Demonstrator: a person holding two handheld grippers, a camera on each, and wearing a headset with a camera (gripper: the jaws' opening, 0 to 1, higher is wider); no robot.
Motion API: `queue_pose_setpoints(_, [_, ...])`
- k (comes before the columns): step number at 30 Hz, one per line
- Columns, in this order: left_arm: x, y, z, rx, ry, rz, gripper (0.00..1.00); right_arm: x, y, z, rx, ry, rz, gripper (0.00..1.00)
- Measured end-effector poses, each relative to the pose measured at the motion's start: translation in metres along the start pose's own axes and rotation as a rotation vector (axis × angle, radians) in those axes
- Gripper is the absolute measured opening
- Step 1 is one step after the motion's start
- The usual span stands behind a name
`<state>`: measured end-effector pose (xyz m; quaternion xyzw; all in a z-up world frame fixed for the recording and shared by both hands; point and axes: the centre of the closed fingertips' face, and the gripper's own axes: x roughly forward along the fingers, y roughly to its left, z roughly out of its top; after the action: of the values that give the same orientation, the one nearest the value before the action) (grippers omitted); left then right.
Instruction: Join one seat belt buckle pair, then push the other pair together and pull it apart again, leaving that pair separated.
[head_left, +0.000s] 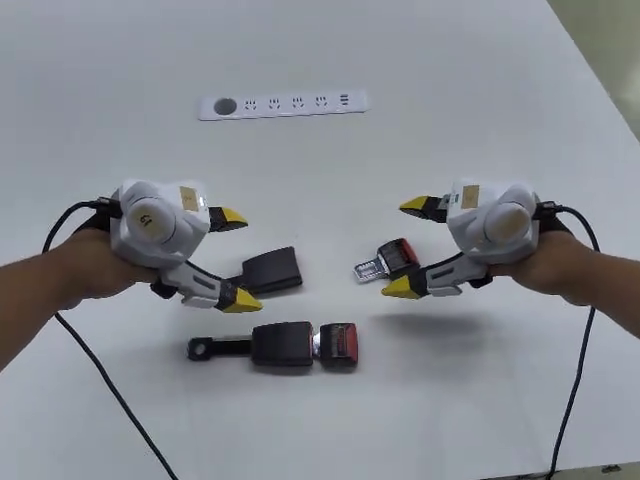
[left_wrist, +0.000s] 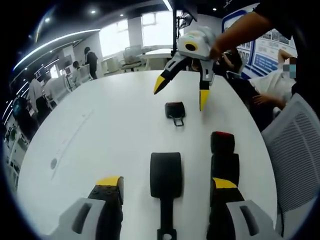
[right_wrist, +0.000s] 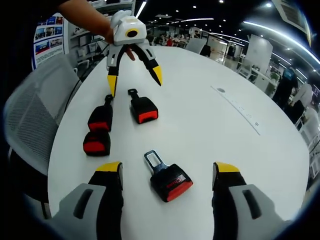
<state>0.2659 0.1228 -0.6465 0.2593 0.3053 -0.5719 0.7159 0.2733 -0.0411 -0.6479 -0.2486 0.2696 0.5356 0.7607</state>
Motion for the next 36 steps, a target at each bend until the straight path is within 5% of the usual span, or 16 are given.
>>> queue_pose_setpoints(6, [0.008, -0.003, -0.002, -0.022, 0.018, -0.02, 0.7, 0.005, 0.005, -0.011, 0.025, 0.02, 0.103, 0.73])
queue_pose_setpoints(16, [0.019, -0.008, -0.007, -0.049, 0.044, -0.053, 0.65, 0.012, 0.004, -0.023, -0.023, 0.081, 0.2, 0.67])
queue_pose_setpoints(28, [0.03, -0.011, -0.024, -0.019, 0.093, -0.09, 0.57, 0.016, 0.004, -0.044, -0.073, 0.148, 0.253, 0.58])
queue_pose_setpoints(36, [0.029, -0.005, -0.022, 0.027, 0.097, -0.089, 0.48, 0.019, 0.001, -0.042, -0.105, 0.163, 0.249, 0.51])
